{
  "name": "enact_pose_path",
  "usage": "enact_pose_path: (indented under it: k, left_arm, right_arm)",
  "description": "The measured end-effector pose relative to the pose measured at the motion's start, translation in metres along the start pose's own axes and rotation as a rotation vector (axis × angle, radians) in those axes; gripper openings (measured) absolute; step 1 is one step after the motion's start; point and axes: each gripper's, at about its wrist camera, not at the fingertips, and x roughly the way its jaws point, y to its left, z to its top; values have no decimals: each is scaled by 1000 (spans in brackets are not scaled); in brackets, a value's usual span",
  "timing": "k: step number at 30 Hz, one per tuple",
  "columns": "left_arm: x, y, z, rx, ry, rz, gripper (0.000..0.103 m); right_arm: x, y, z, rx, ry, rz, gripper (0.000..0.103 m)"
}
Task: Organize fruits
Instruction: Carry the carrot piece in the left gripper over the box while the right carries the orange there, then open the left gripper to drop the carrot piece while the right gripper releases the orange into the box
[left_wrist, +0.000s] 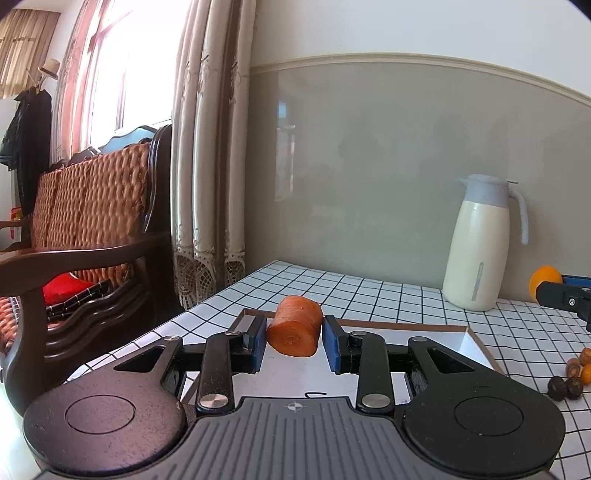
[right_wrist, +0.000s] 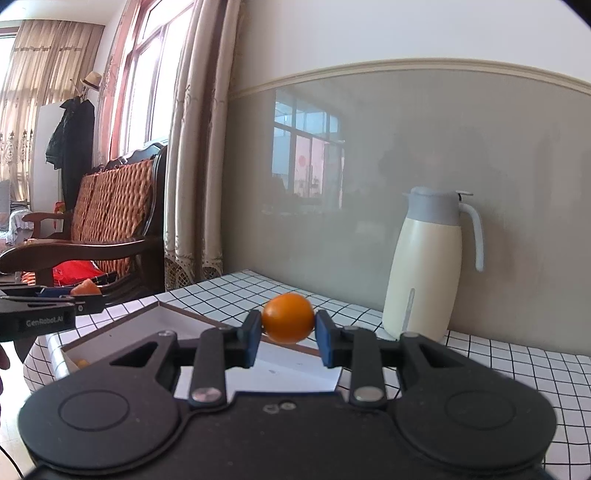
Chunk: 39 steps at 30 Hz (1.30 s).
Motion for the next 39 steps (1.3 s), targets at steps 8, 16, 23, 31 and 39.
enact_pose_path:
  k: [8, 16, 23, 31, 39]
  left_arm:
    - [26, 5, 2, 6, 20, 26, 33]
    - [48, 9, 1, 14, 50, 36, 33]
    - [63, 13, -1, 20, 69, 44, 33]
    - [76, 9, -10, 64, 107, 59, 53]
    - [61, 19, -10, 5, -7, 108, 103]
  right_arm:
    - [25, -6, -2, 17, 41, 9, 23]
    - [48, -10, -6, 28, 86, 20, 23]
    - [68, -12, -12, 32, 117, 28, 23]
    - [100, -5, -22, -33, 218, 13, 79]
    - [93, -4, -29, -9, 104, -55, 97]
